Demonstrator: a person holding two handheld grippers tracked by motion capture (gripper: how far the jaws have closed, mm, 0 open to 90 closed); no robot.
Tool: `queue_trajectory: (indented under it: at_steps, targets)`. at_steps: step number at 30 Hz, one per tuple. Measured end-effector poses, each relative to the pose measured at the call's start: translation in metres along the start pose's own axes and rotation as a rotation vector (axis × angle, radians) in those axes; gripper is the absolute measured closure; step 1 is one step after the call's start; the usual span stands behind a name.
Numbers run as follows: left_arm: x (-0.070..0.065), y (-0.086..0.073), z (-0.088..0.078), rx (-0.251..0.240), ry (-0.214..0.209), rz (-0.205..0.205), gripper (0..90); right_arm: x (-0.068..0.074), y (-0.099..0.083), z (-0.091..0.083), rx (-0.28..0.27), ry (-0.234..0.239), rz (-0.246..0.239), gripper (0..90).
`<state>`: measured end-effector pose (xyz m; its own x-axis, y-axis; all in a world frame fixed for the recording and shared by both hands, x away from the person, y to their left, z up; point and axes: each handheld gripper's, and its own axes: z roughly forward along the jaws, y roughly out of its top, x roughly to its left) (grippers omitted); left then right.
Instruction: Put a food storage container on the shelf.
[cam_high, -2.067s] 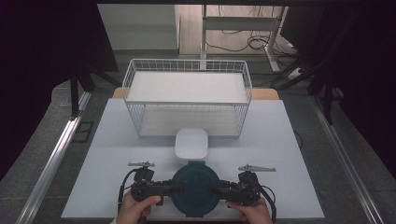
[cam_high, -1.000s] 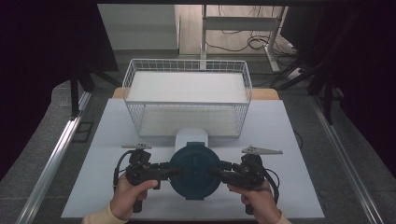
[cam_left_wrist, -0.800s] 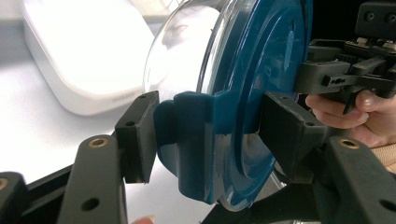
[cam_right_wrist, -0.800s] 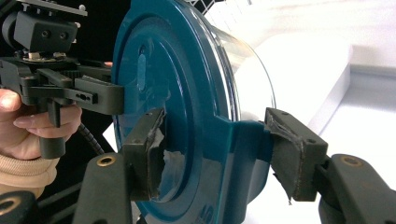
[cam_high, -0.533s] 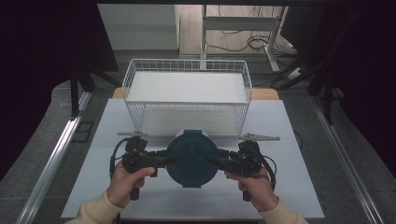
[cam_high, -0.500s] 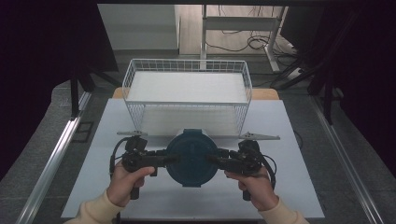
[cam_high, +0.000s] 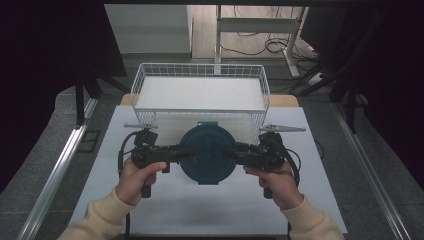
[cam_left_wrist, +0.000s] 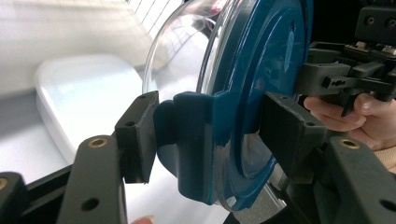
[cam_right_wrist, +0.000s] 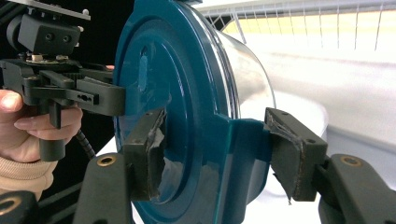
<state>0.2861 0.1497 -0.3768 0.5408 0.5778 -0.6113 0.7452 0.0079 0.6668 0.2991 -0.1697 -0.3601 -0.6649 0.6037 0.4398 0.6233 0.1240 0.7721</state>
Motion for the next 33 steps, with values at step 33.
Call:
queue_trajectory:
  at_steps: [33]
  targets:
    - [0.001,0.065,-0.017,-0.015,0.019,0.042,38.6,0.001,0.064,0.008,-0.041,0.013,-0.041,41.1]
